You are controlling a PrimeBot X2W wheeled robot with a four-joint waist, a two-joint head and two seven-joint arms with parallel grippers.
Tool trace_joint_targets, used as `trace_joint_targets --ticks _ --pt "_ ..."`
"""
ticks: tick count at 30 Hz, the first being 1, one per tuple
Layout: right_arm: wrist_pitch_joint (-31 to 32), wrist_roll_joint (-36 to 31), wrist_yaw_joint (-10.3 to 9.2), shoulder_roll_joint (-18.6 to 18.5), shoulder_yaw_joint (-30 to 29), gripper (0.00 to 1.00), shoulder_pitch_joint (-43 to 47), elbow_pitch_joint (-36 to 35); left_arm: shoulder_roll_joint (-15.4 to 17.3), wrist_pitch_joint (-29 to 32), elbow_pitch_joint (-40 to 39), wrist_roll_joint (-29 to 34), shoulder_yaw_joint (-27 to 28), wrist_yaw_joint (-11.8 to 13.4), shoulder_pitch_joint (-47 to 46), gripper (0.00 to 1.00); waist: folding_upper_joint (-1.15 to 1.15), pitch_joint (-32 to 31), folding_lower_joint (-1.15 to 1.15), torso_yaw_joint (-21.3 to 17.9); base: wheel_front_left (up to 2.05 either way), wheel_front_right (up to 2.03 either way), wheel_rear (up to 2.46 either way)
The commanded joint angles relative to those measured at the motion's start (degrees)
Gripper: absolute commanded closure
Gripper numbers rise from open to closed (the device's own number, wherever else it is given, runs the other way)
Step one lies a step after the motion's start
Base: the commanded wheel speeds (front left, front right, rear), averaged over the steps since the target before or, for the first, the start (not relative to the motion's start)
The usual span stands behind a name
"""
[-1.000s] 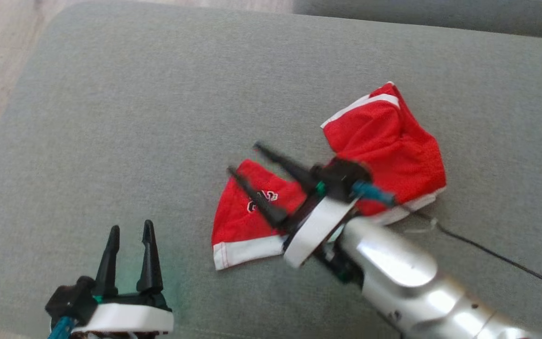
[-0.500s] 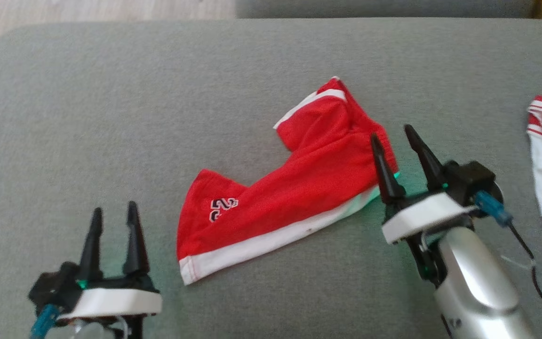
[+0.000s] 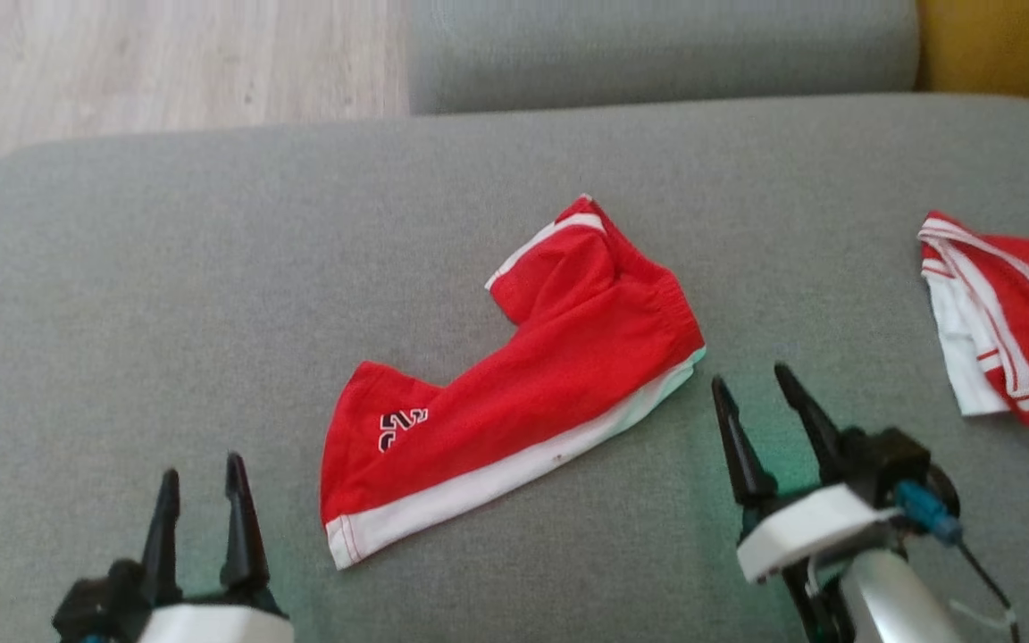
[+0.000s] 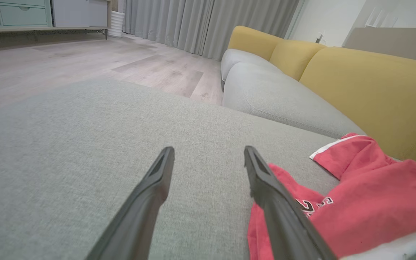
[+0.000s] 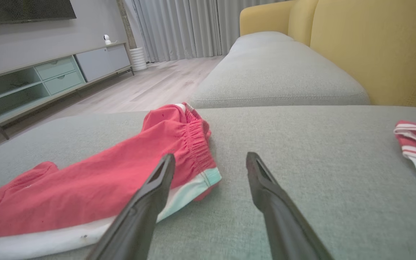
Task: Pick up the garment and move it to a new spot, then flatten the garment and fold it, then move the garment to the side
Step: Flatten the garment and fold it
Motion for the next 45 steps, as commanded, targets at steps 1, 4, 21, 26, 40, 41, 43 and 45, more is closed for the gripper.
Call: trace_joint_targets --ticks 1,4,21,26,40,41,43,45 --pt "-0.38 0.46 -0.04 0.44 1.10 0.00 -0.75 -1.46 0.22 -0.29 -1.22 0.75 1.47 -0.20 -0.75 0.00 0.00 -1.04 0.01 0.15 0.00 0.00 0.00" --pt "-0.38 0.83 -0.04 0.44 1.23 0.00 -0.31 -1.35 0.22 -0.29 -0.87 0.50 0.71 -0.43 0.03 0.00 0.00 -1.33 0.01 0.24 0.00 0.00 0.00" --pt "-0.38 0.93 -0.04 0.44 0.66 0.00 -3.00 -1.74 0.22 -0.29 13.58 -9.96 -18.17 -1.40 -3.38 0.00 0.00 2.26 0.01 -0.02 0.00 0.00 0.00" --pt "-0.38 0.93 -0.04 0.44 -0.46 0.00 -4.54 -2.05 0.22 -0.29 15.66 -11.40 -20.17 -1.41 -5.71 0.00 0.00 3.58 0.01 0.13 0.00 0.00 0.00" --pt "-0.38 -3.74 -0.04 -0.83 1.52 0.00 -12.60 10.16 0.28 -0.29 13.89 -6.88 -15.62 -1.41 -7.03 1.00 0.00 5.70 0.01 3.56 0.00 0.00 0.00" --pt "-0.38 -3.86 -0.04 -1.25 2.29 0.00 -12.97 10.98 0.27 -0.29 13.82 -6.07 -14.28 -1.41 -6.91 1.00 0.00 5.77 0.01 3.74 0.00 0.00 0.00" --pt "-0.38 -3.89 -0.04 -2.12 4.12 0.00 -13.44 12.15 0.26 -0.29 13.78 -4.61 -12.16 -1.41 -6.70 1.00 0.00 5.92 0.01 4.02 0.00 0.00 0.00" --pt "-0.38 -3.39 -0.04 -3.03 6.56 0.00 -13.62 12.62 0.25 -0.29 13.53 -4.03 -10.77 -1.41 -6.61 1.00 0.00 6.04 0.01 4.26 0.00 0.00 0.00"
